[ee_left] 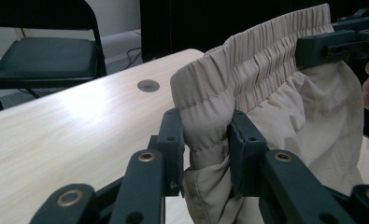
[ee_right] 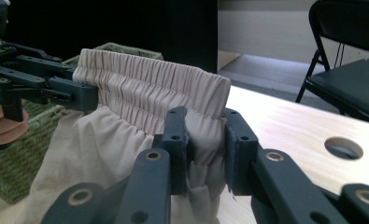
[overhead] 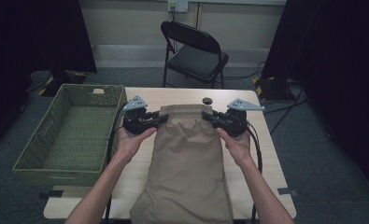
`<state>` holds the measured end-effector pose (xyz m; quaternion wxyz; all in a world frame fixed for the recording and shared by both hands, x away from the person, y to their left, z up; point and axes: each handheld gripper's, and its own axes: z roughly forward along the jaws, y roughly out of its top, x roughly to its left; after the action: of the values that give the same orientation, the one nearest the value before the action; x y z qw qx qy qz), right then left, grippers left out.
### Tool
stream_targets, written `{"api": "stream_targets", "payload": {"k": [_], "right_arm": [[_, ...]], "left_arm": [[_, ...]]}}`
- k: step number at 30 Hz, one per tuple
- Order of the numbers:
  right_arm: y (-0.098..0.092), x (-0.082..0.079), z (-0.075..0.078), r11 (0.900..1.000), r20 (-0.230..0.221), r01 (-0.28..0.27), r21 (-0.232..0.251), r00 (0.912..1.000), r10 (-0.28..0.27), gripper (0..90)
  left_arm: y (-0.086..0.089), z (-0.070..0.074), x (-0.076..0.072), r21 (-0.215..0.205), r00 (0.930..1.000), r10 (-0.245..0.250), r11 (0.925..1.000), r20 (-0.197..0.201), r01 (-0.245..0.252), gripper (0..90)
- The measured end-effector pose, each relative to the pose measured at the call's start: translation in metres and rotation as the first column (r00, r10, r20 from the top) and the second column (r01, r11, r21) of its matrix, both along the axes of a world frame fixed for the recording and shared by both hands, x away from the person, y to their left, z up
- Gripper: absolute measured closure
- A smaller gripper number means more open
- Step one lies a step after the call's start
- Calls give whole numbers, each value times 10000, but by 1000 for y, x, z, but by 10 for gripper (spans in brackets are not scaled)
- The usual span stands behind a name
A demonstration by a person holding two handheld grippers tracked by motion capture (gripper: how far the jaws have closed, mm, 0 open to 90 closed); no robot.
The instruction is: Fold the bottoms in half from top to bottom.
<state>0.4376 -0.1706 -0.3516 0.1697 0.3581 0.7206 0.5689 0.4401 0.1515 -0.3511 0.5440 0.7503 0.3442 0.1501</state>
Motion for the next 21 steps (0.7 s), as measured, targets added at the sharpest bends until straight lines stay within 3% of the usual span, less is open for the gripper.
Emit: {"api": "stream_targets", "payload": {"k": [6,11,21], "right_arm": [[5,6,15,9999,242,10,164,9997,-14,734],[9,11,25,9996,403,28,274,9992,-39,734],[13,18,49,9993,747,31,375,9972,-59,734]], "left_arm": [[4,12,6,-236,9998,109,9997,186,-105,700],[7,26,9,-155,9991,272,9995,331,-267,701],[10,45,18,-598,9972,465,9973,594,-429,704]]}}
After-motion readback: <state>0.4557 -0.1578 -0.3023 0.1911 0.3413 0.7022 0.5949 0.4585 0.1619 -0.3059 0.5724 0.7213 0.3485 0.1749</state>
